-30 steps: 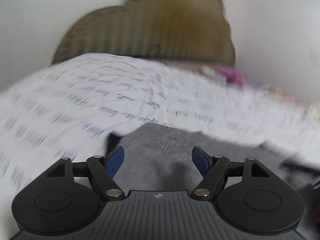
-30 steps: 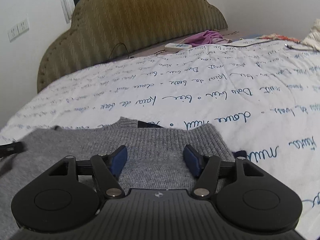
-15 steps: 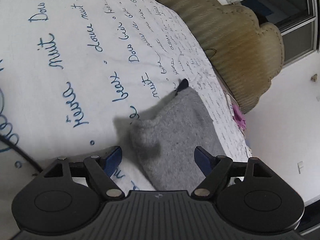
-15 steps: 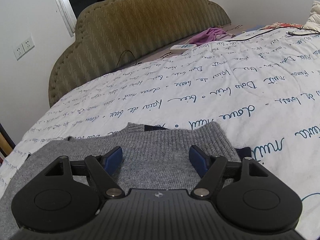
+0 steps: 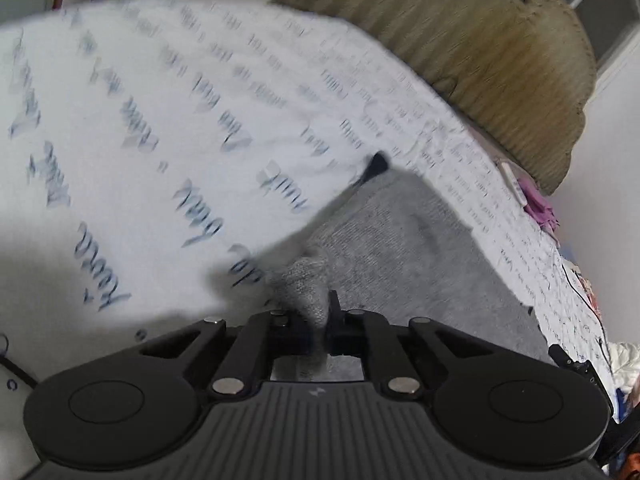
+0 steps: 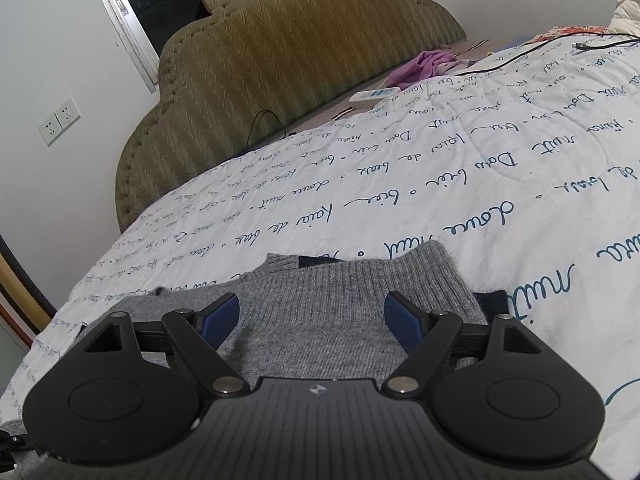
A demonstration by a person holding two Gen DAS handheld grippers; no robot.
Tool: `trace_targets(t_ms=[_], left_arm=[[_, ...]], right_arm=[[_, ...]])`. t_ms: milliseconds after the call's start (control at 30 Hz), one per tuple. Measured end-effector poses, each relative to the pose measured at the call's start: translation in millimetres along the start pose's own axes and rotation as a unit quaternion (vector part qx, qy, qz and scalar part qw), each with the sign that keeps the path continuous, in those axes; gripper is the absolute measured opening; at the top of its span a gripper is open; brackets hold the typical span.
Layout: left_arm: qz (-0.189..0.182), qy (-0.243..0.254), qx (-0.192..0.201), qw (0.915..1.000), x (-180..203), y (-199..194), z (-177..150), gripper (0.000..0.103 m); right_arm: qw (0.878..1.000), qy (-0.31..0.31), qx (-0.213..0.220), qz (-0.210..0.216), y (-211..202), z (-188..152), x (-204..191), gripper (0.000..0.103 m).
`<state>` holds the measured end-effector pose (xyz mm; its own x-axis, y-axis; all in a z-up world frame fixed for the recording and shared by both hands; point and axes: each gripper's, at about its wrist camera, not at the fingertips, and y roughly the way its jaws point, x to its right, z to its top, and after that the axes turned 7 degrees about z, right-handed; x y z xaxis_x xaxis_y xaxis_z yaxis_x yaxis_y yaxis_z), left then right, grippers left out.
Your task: Fold small clothes
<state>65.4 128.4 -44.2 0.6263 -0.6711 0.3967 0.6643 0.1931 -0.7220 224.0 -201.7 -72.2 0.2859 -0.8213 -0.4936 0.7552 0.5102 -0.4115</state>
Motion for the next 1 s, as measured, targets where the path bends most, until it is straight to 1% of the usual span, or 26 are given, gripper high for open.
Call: trace_targets(t_ms=[33,100,167,200,233,267,300,333,367,400,433,500,533,567,600,633,667,700,767,833,900,933,967,1000], left_arm=[[-0.006,0.016,0.017,0.9997,9,-6,1,0.006],[-0.034,0.049,0.039,0.9974,29,-16,4,0.006],[-0.068,0.090,0.054,0.9921,53,-29,2,0.006],[-0.090,0.120,0.054,0.9872,67,-34,-2,0.006],[-0.109,0.153,0.052,0.9809,81,-39,-10,0.006],[-0.130,0.190,0.047,0.9720,94,-42,-21,0.006],[-0.149,0.233,0.042,0.9602,107,-44,-35,0.006],[-0.162,0.280,0.035,0.9456,118,-42,-52,0.006],[-0.167,0.313,0.026,0.9346,125,-38,-68,0.006],[-0.169,0.328,0.013,0.9294,128,-32,-80,0.006],[-0.167,0.333,-0.004,0.9278,127,-25,-90,0.006],[-0.156,0.334,-0.034,0.9291,123,-12,-100,0.006],[-0.160,0.331,-0.039,0.9293,119,-10,-101,0.006],[-0.165,0.331,-0.035,0.9284,118,-10,-100,0.006],[-0.171,0.332,-0.031,0.9272,116,-12,-98,0.006],[-0.177,0.329,-0.029,0.9270,114,-14,-97,0.006],[-0.181,0.325,-0.030,0.9277,111,-15,-96,0.006],[-0.183,0.321,-0.032,0.9286,109,-15,-94,0.006],[-0.188,0.316,-0.036,0.9292,107,-16,-94,0.006],[-0.196,0.307,-0.038,0.9306,107,-18,-90,0.006],[-0.204,0.298,-0.041,0.9316,106,-19,-86,0.006],[-0.209,0.295,-0.041,0.9313,106,-20,-85,0.006],[-0.213,0.294,-0.040,0.9310,105,-22,-84,0.006],[-0.216,0.294,-0.039,0.9304,105,-24,-84,0.006]], right_arm=[[1.000,0.000,0.000,0.001,0,0,0,0.081],[1.000,0.000,-0.001,0.001,1,0,0,0.082],[1.000,-0.001,-0.001,0.001,1,0,0,0.082],[1.000,-0.001,-0.001,0.000,1,0,-1,0.082],[1.000,-0.001,-0.001,0.000,1,0,-1,0.082],[1.000,-0.001,-0.001,0.000,1,0,-1,0.082],[1.000,-0.002,-0.002,0.000,1,0,-1,0.082],[1.000,-0.002,-0.002,-0.001,2,0,-1,0.082],[1.000,-0.003,-0.002,-0.002,2,-1,-2,0.082],[1.000,-0.004,-0.003,-0.003,2,-1,-2,0.083],[1.000,-0.006,-0.005,-0.004,3,0,-2,0.083],[1.000,-0.012,-0.014,-0.005,5,2,-4,0.086],[1.000,-0.018,-0.024,-0.009,7,4,-7,0.086],[0.999,-0.023,-0.035,-0.018,8,8,-11,0.089],[0.998,-0.022,-0.044,-0.027,7,12,-16,0.089],[0.999,-0.010,-0.043,-0.028,4,17,-21,0.089],[0.999,0.011,-0.036,-0.017,-2,20,-25,0.089],[0.999,0.037,-0.032,0.005,-7,23,-28,0.089],[0.994,0.088,-0.045,0.057,-11,24,-33,0.091],[0.981,0.144,-0.085,0.101,-6,18,-35,0.091],[0.965,0.184,-0.135,0.129,3,9,-38,0.091],[0.959,0.195,-0.154,0.138,7,5,-41,0.091],[0.956,0.195,-0.168,0.144,11,3,-46,0.091],[0.956,0.185,-0.175,0.145,15,1,-51,0.090]])
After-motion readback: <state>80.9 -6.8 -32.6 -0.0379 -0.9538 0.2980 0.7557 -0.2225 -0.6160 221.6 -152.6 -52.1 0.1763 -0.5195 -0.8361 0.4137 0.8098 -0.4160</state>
